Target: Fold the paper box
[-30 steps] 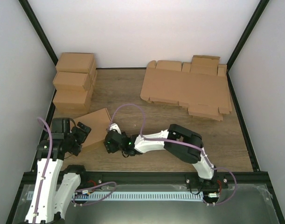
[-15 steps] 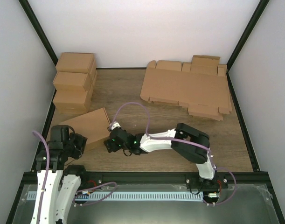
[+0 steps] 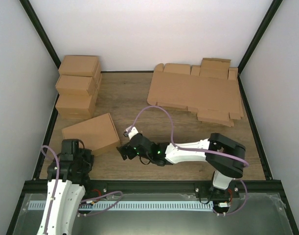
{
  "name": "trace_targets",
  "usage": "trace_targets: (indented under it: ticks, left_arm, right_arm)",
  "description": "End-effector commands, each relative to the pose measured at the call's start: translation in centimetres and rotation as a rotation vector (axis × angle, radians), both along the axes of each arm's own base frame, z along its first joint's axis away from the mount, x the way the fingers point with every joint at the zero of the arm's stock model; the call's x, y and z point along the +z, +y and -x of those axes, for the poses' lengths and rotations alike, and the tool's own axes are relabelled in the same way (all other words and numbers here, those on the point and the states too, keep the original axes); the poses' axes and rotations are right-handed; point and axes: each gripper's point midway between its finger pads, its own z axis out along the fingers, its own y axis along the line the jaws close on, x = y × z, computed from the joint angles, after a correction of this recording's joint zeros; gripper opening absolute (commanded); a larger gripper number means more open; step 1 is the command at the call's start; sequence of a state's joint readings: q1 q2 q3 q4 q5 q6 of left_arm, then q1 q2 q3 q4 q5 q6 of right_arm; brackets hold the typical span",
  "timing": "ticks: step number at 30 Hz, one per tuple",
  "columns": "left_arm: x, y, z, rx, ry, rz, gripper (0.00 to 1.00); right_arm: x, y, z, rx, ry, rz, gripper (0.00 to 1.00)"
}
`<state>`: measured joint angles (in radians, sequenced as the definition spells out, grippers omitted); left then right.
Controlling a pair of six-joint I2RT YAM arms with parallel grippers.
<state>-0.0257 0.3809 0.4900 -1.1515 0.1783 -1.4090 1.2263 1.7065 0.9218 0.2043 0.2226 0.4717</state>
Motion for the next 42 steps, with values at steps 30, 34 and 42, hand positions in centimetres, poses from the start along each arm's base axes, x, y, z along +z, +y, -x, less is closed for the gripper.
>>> trace_targets:
  ticks: [30,34,42]
  left_arm:
    - [-4.0,8.4,-6.7,0.220,0.055,-0.300,0.04]
    - [-3.6,10.8,-7.3,0.254,0.081,-0.330,0.04]
    - [-3.6,13.4,-8.6,0.296,0.078,-0.302,0.04]
  right_arm:
    - [-3.2,9.3,-3.1,0.456,0.286,-0.295,0.31]
    - [-3.0,10.9,-2.1,0.518,0.246,-0.278,0.34]
    - [-3.5,14.2,-3.0,0.554,0.225,-0.265,0.37]
